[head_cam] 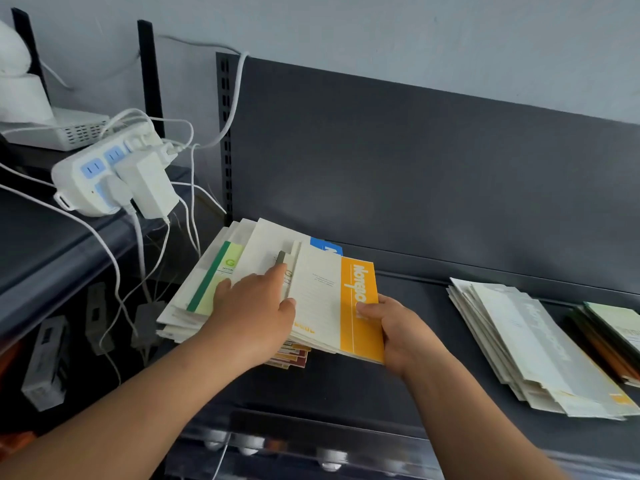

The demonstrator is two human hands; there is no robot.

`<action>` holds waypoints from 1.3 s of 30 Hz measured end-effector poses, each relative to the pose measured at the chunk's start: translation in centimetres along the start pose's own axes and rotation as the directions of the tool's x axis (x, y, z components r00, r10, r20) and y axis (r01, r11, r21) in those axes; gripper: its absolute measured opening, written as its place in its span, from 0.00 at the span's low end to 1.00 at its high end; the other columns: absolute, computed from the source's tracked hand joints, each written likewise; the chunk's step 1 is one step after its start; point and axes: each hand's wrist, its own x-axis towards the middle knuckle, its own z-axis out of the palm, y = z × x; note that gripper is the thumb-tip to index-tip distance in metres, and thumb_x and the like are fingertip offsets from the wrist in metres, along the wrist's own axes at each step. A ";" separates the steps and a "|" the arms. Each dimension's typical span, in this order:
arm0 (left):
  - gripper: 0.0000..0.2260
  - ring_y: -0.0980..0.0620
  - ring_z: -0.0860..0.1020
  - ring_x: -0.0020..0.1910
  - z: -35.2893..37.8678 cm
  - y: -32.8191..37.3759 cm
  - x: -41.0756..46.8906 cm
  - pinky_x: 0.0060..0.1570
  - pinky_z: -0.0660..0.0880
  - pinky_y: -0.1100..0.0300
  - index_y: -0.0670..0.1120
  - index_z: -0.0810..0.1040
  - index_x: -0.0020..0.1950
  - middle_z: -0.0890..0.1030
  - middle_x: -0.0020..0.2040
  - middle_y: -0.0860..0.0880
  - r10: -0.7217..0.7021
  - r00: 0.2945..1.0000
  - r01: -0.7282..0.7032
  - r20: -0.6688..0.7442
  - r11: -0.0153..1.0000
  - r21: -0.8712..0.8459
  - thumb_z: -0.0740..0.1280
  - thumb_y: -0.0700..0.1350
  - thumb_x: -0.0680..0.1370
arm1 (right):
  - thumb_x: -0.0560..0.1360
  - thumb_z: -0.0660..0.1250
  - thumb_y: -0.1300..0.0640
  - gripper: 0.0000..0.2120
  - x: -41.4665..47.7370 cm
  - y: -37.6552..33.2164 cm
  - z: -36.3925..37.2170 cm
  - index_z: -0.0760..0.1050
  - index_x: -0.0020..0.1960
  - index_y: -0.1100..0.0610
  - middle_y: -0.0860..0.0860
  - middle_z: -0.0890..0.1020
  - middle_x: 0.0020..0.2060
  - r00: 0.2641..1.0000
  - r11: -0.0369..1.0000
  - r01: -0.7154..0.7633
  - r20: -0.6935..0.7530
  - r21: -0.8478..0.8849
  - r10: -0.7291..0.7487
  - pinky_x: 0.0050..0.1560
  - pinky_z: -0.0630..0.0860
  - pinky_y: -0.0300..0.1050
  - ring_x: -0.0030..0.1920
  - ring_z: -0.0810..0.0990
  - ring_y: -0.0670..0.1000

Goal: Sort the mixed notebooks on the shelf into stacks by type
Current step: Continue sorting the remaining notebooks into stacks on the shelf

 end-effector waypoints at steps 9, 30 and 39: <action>0.22 0.55 0.71 0.58 -0.3 -0.6 -0.1 0.53 0.68 0.59 0.53 0.61 0.75 0.71 0.69 0.53 -0.072 0.995 0.039 -0.063 0.909 -0.415 0.57 0.44 0.81 | 0.76 0.68 0.64 0.12 -0.7 -0.2 0.2 0.75 0.60 0.60 0.60 0.84 0.53 0.983 0.982 -0.143 0.129 0.121 0.127 0.43 0.81 0.59 0.51 0.84 0.63; 0.08 0.45 0.82 0.50 0.3 4.0 0.9 0.55 0.77 0.44 0.48 0.79 0.56 0.85 0.48 0.48 -0.090 0.967 0.256 0.240 0.349 -0.901 0.64 0.47 0.80 | 0.80 0.60 0.67 0.16 -2.7 -0.6 -6.8 0.74 0.63 0.55 0.54 0.86 0.53 0.943 0.946 0.207 0.207 0.248 -0.261 0.41 0.83 0.55 0.50 0.86 0.57; 0.09 0.40 0.83 0.48 4.6 11.9 1.1 0.51 0.78 0.42 0.44 0.80 0.56 0.85 0.49 0.41 0.042 0.884 0.454 0.466 0.166 -0.875 0.65 0.42 0.78 | 0.80 0.60 0.66 0.16 -3.0 -0.7 -16.0 0.73 0.65 0.52 0.52 0.85 0.55 0.945 0.941 0.266 0.135 0.208 -0.297 0.55 0.79 0.63 0.54 0.84 0.58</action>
